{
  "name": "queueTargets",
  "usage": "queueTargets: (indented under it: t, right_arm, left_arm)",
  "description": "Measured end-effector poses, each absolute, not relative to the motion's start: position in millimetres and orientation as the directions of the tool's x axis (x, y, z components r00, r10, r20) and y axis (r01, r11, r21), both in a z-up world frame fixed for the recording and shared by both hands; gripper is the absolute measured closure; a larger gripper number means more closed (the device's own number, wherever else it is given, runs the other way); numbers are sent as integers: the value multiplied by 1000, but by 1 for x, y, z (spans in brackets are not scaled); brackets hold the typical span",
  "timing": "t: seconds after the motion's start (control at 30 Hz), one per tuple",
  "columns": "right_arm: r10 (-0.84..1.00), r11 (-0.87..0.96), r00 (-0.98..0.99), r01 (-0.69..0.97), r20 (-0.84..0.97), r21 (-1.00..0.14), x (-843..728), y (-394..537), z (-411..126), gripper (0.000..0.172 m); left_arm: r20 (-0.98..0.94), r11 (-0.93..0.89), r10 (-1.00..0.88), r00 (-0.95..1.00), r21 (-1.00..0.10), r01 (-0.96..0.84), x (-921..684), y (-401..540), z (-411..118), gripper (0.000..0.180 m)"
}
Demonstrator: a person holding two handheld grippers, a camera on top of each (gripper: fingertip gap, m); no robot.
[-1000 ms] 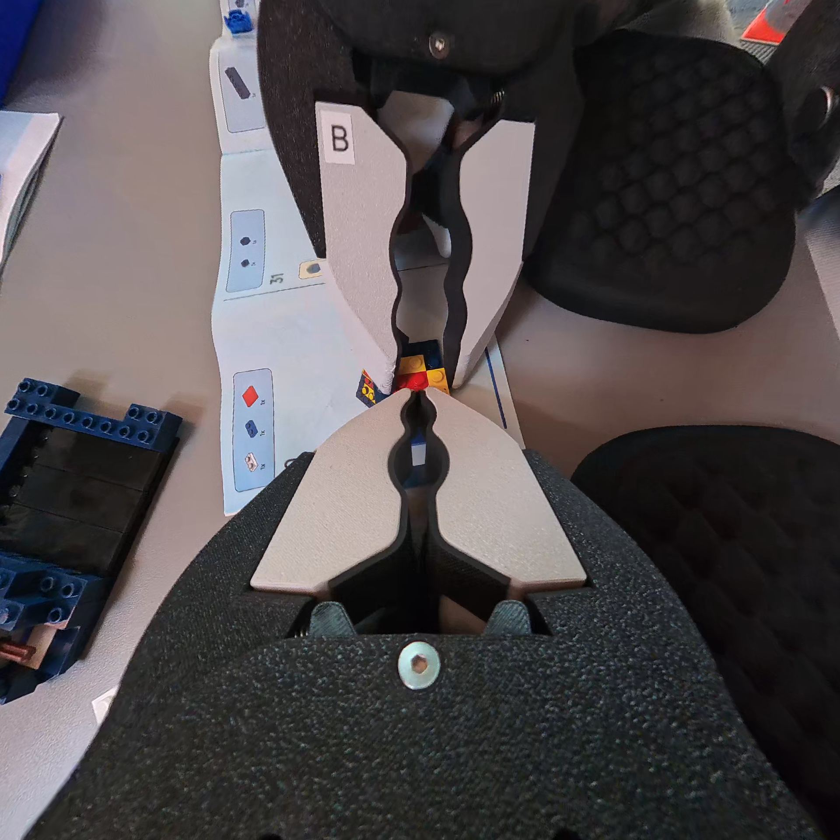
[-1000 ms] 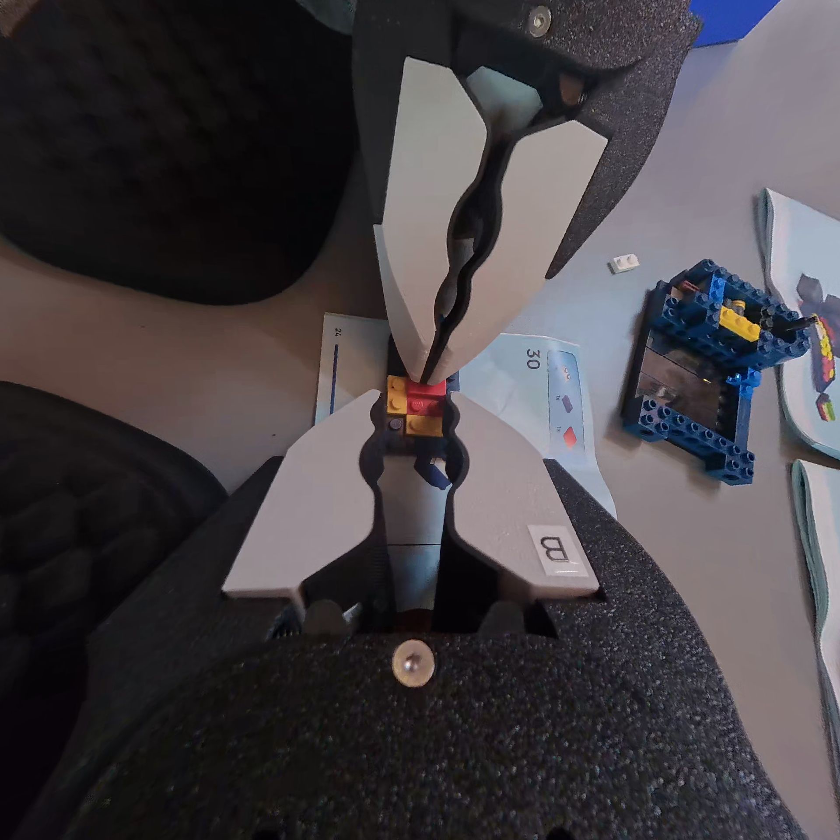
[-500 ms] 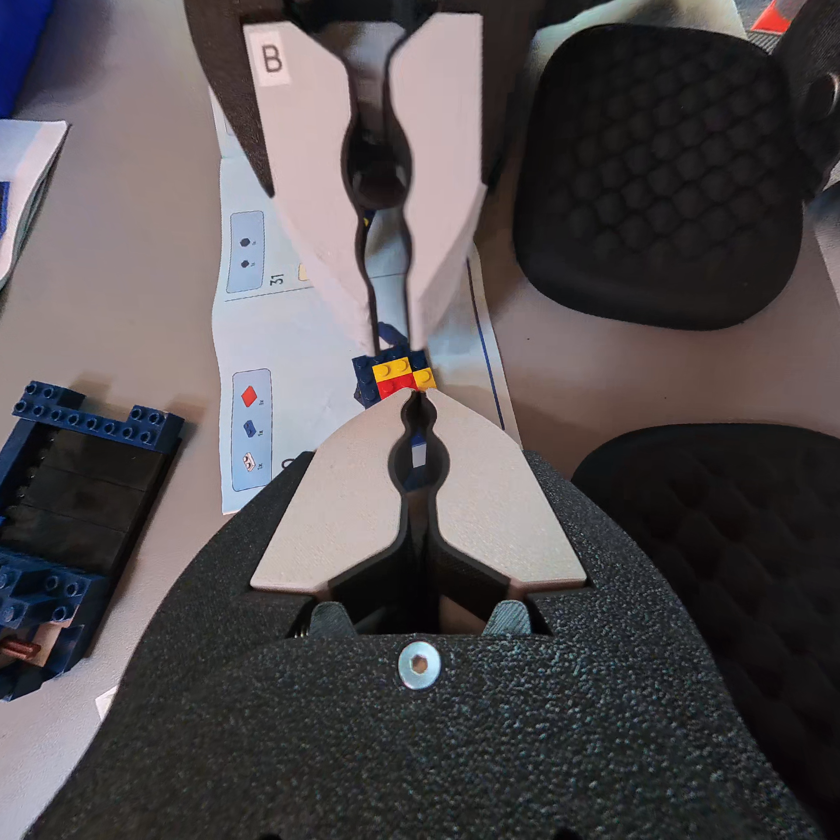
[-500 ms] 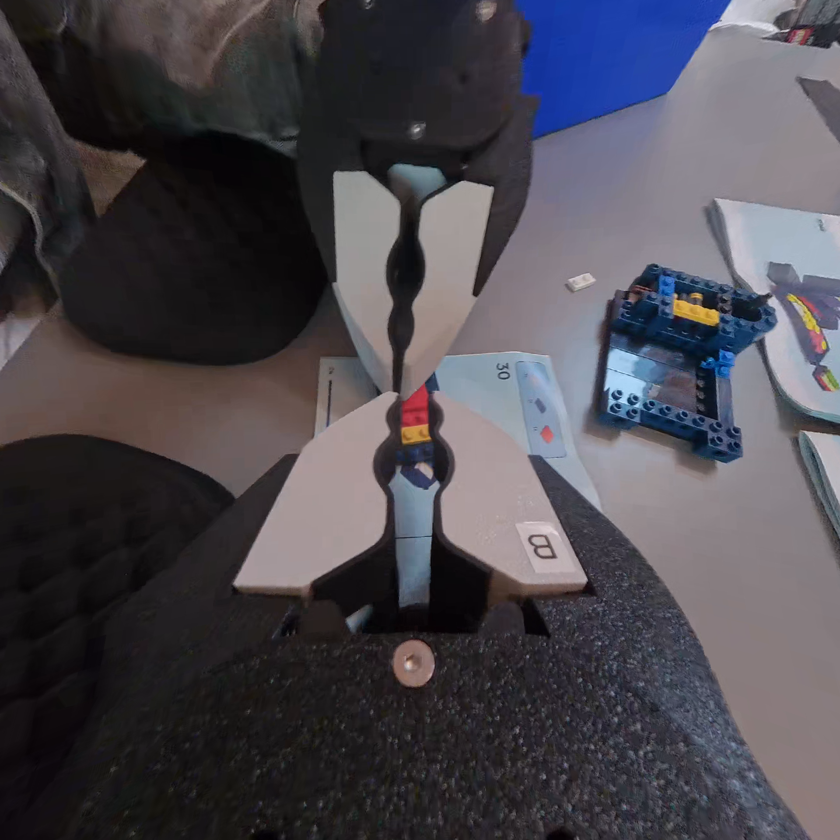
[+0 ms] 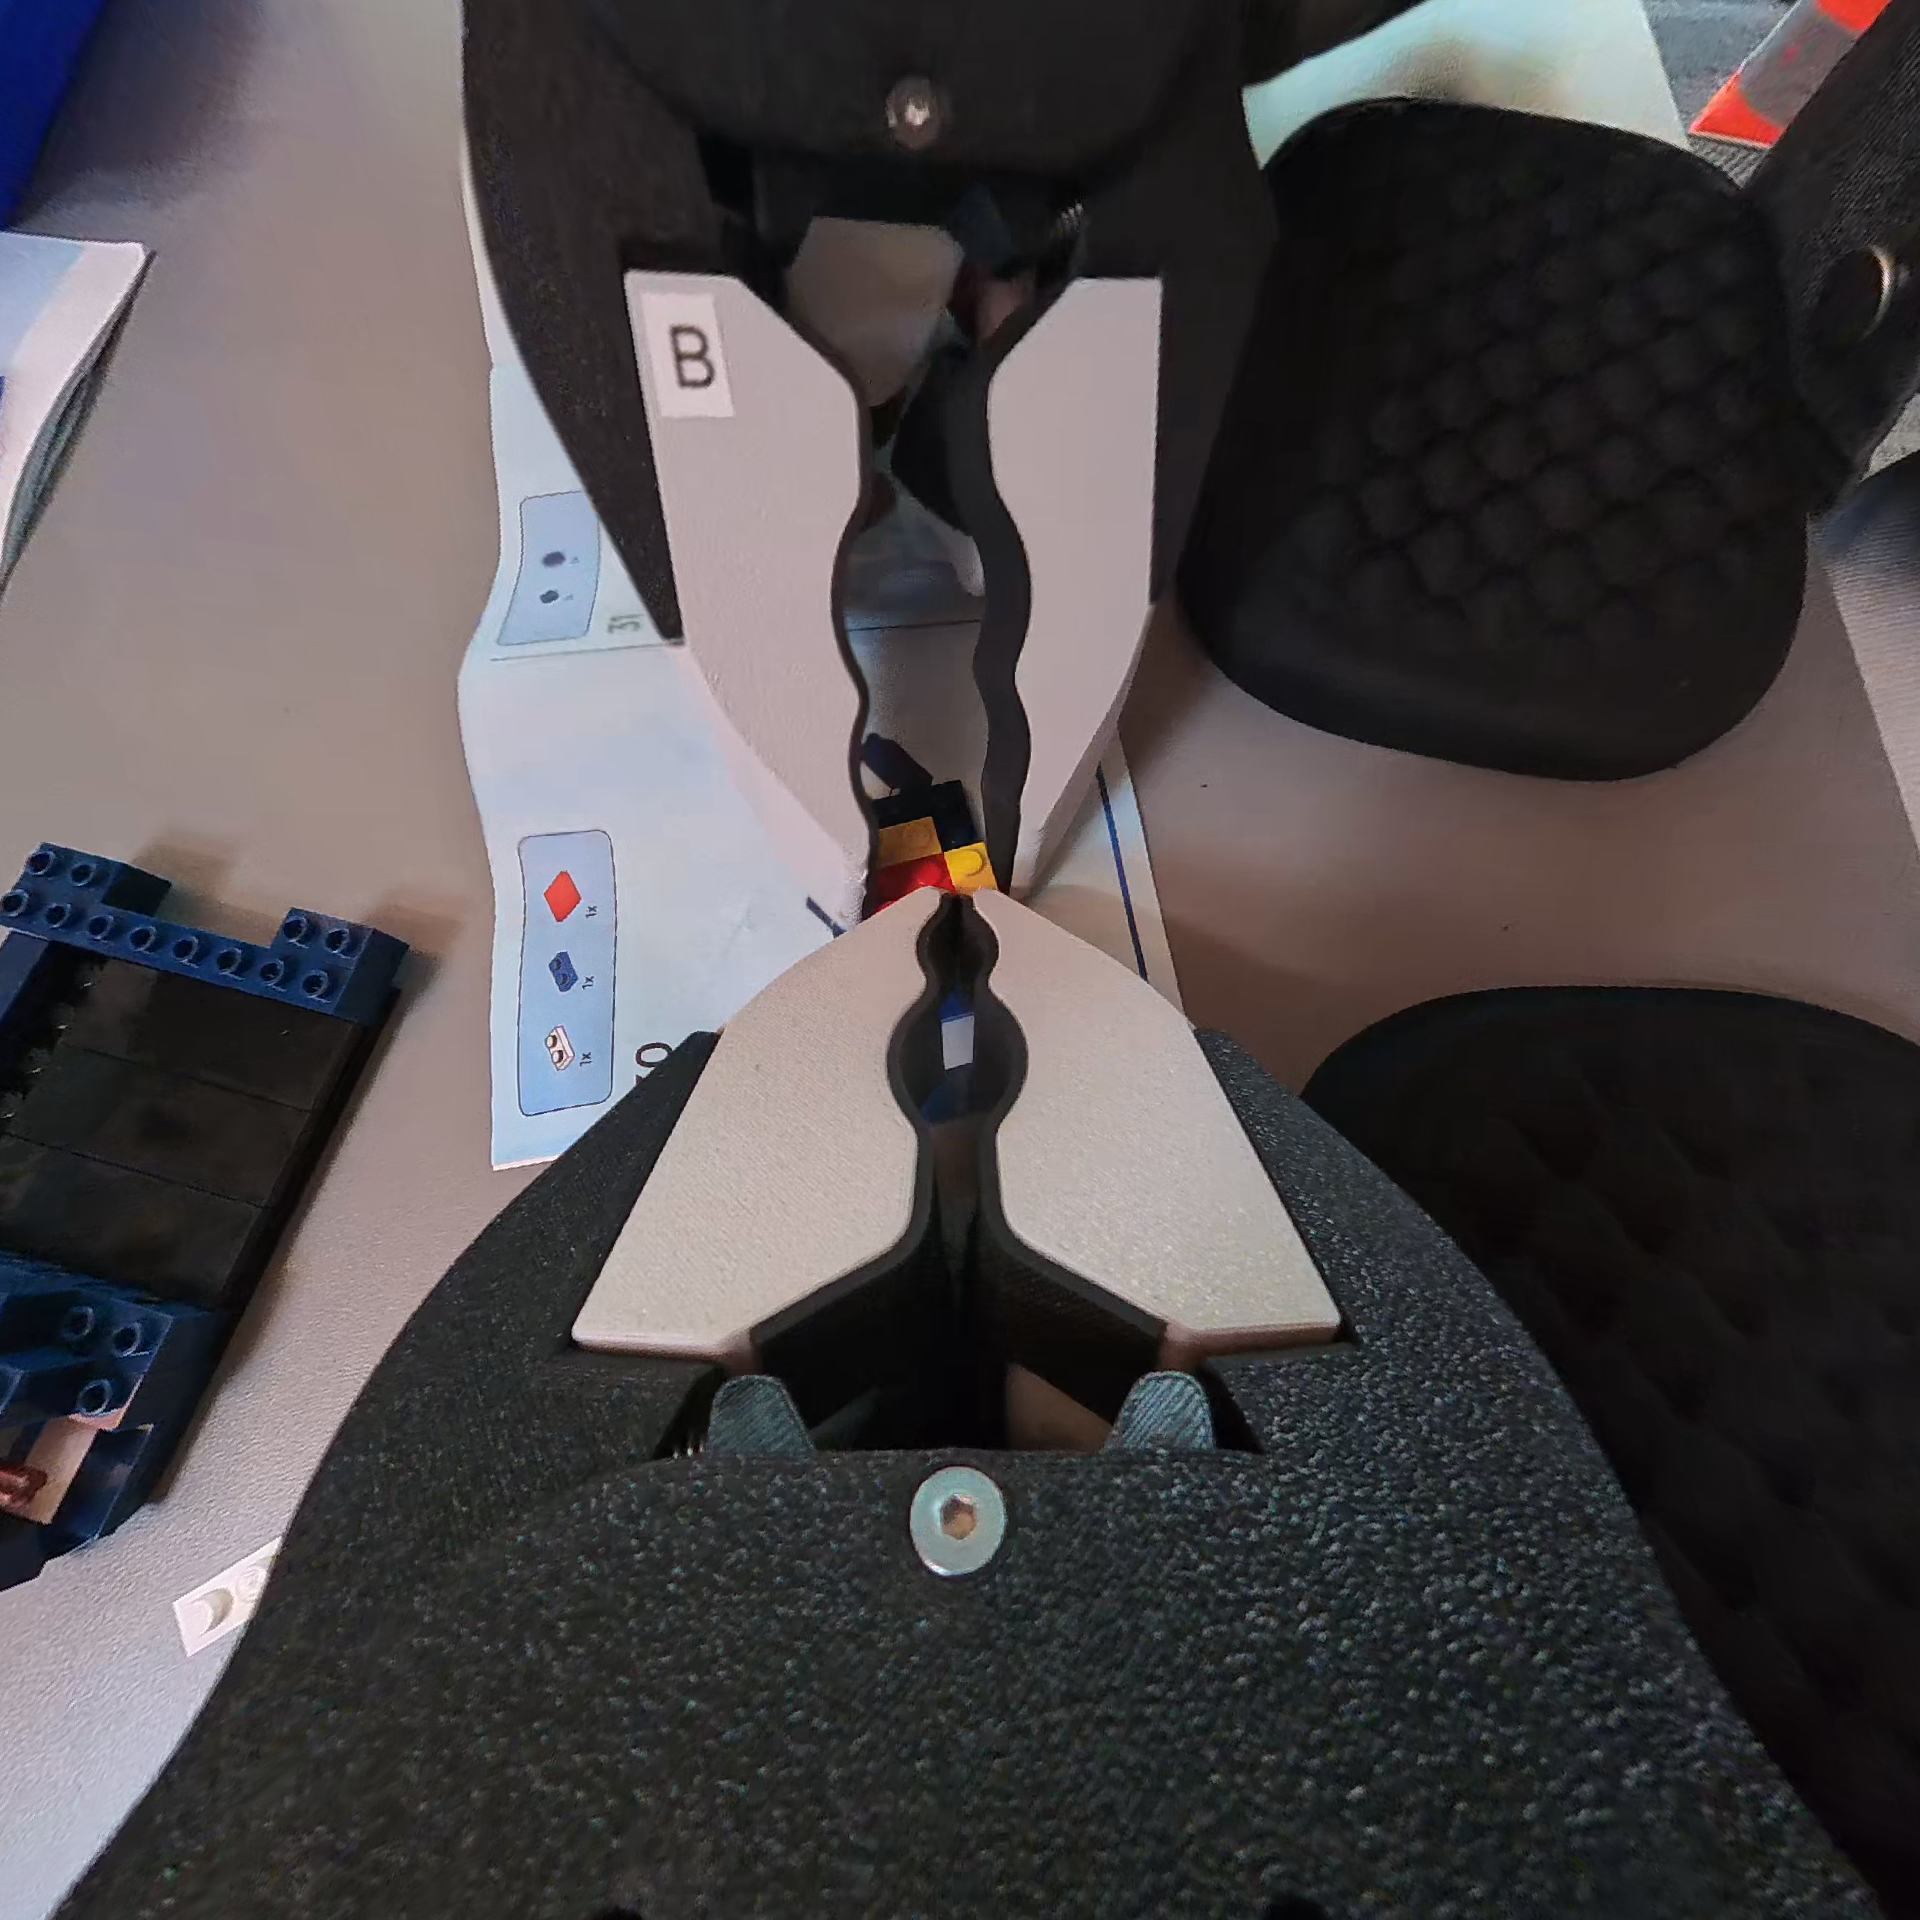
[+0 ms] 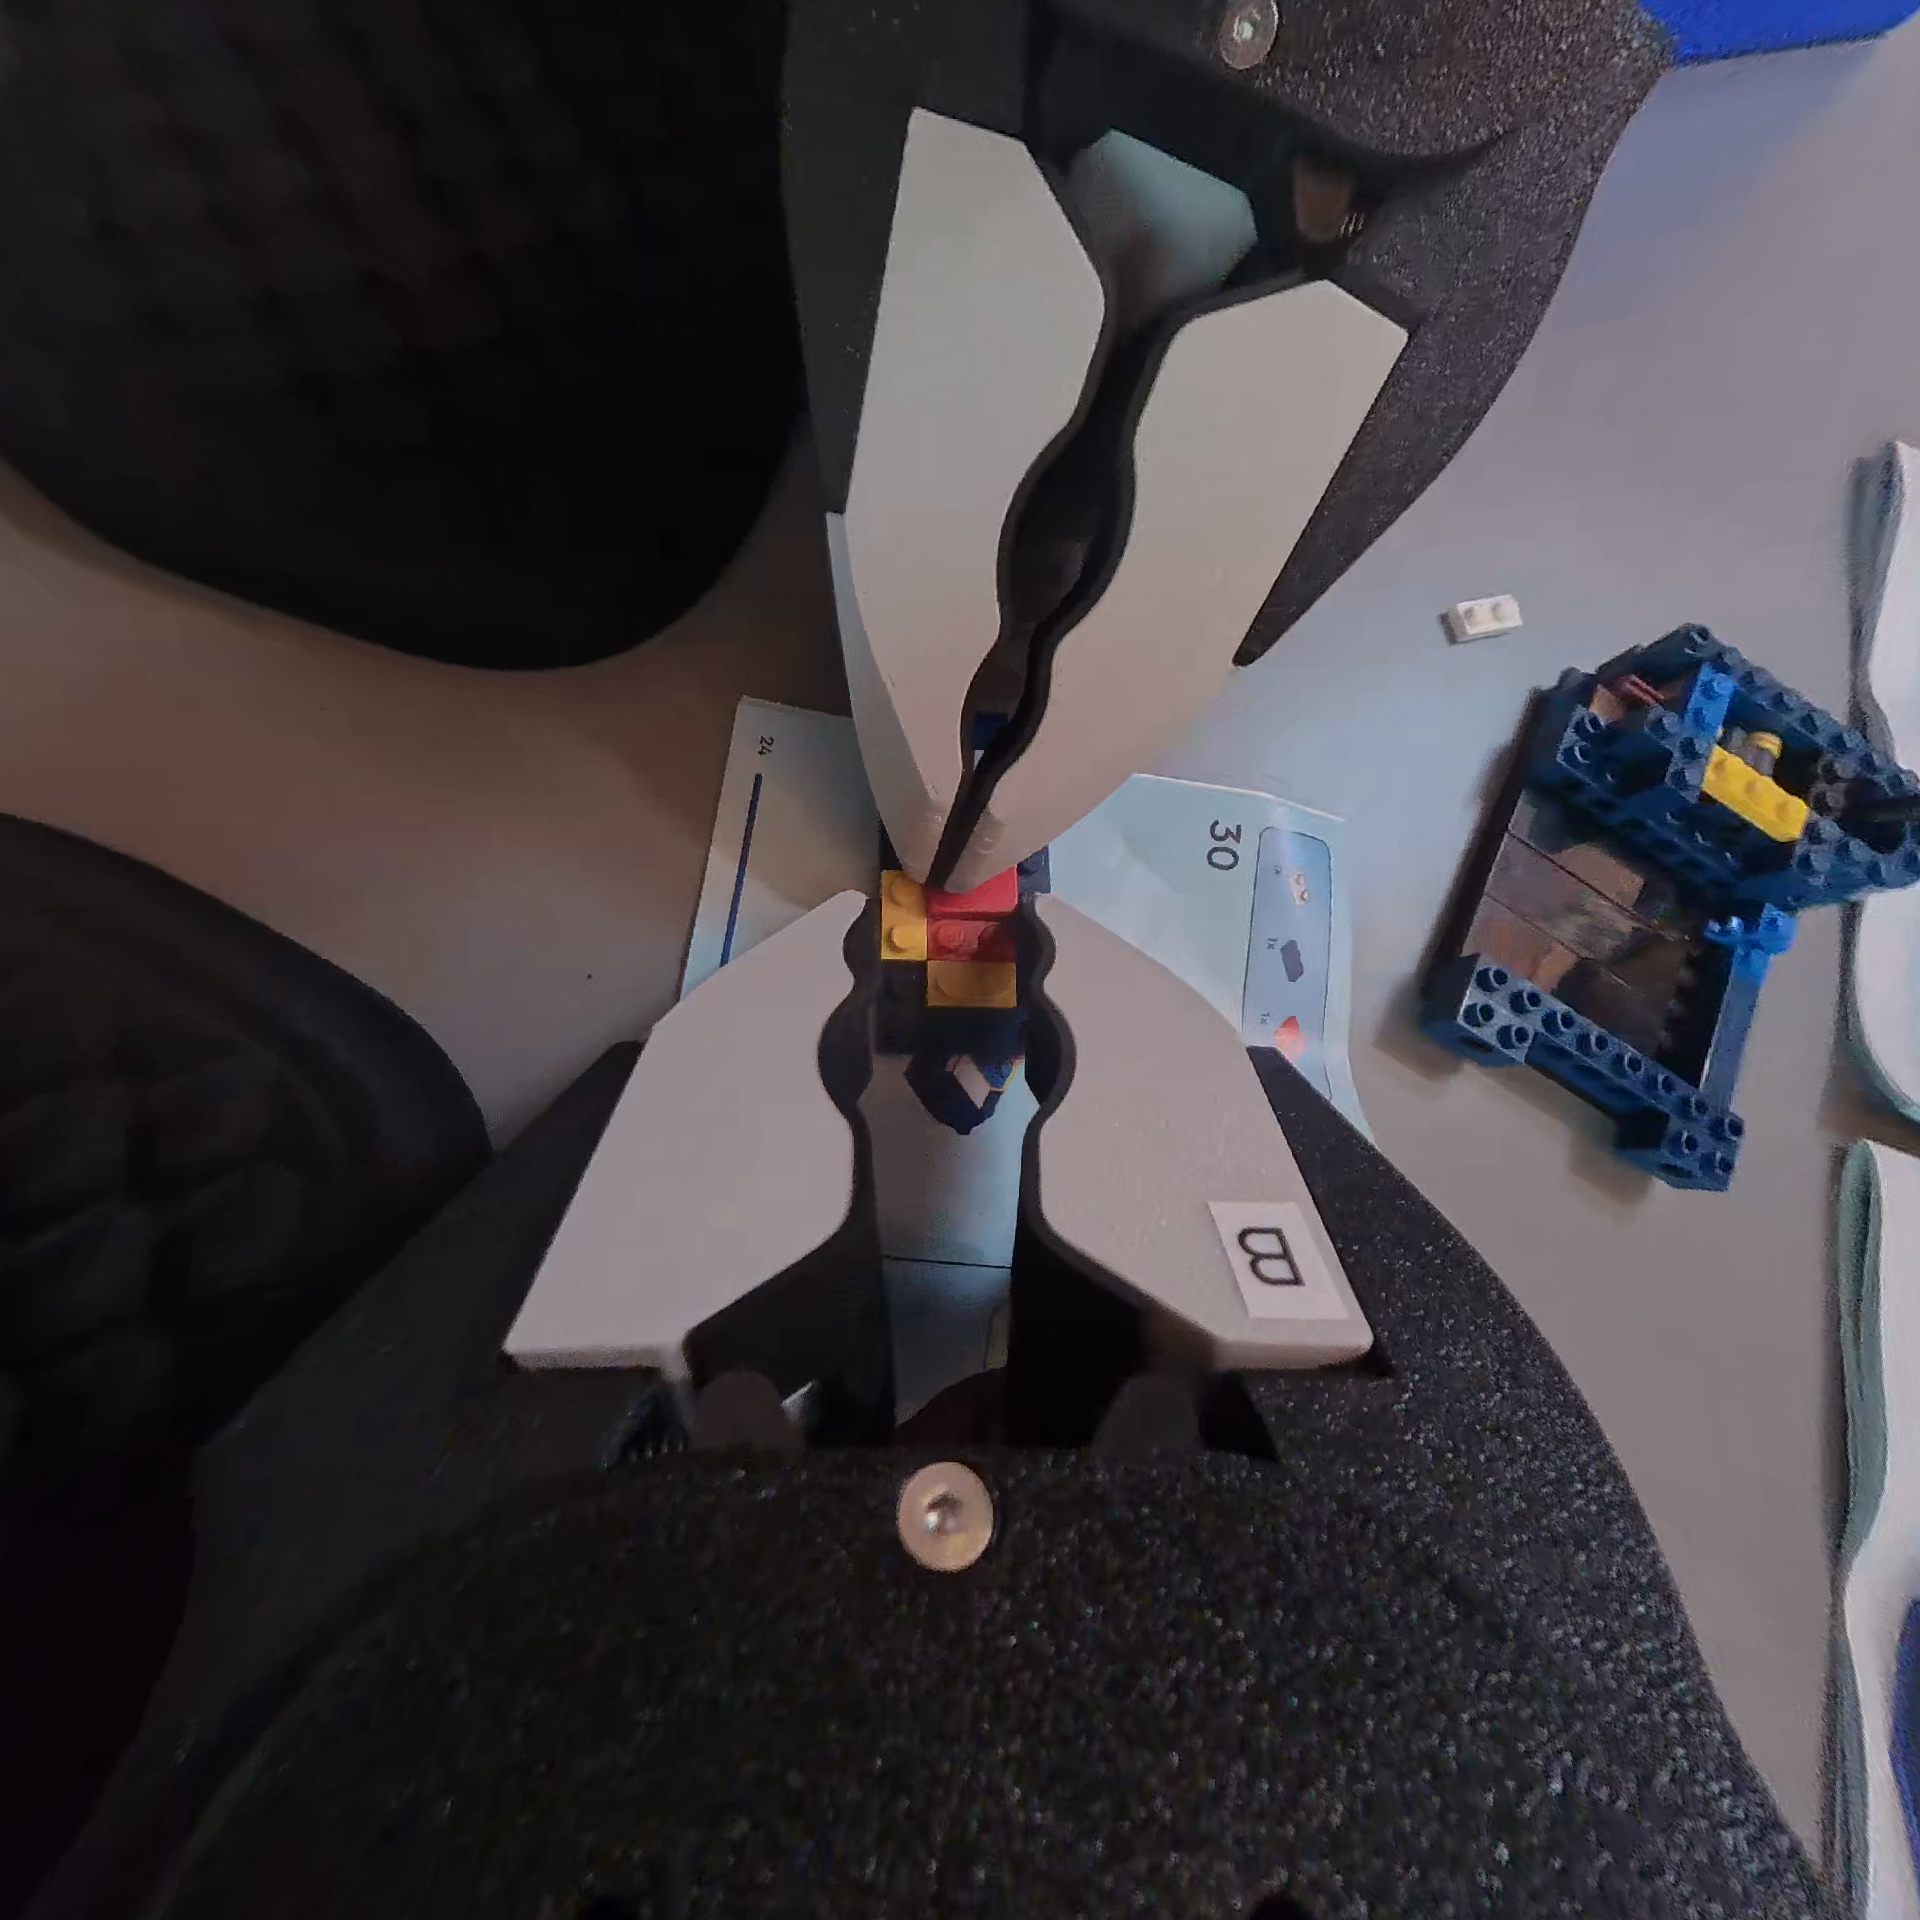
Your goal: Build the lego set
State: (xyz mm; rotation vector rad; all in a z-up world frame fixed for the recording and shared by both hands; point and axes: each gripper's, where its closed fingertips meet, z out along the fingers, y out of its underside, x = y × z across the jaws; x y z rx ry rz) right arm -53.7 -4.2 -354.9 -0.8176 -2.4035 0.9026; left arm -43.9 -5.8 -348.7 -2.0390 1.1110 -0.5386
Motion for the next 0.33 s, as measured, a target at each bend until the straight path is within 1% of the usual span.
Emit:
queueTargets:
  t: [0.07, 0.2, 0.33]
  right_arm:
    - [640, 615, -748, 360, 177, -702, -54, -5, -355, 147]
    - [645, 611, -732, 318, 222, -725, -54, -5, -353, 148]
    - [648, 639, -686, 252, 331, -727, -51, -4, -345, 149]
  left_arm:
    - [27, -359, -842, 539, -774, -522, -45, -6, -349, 180]
    - [43, -371, -840, 541, -773, -515, -45, -6, -349, 179]
    - [56, -382, -837, 544, -772, -508, -45, -6, -349, 179]
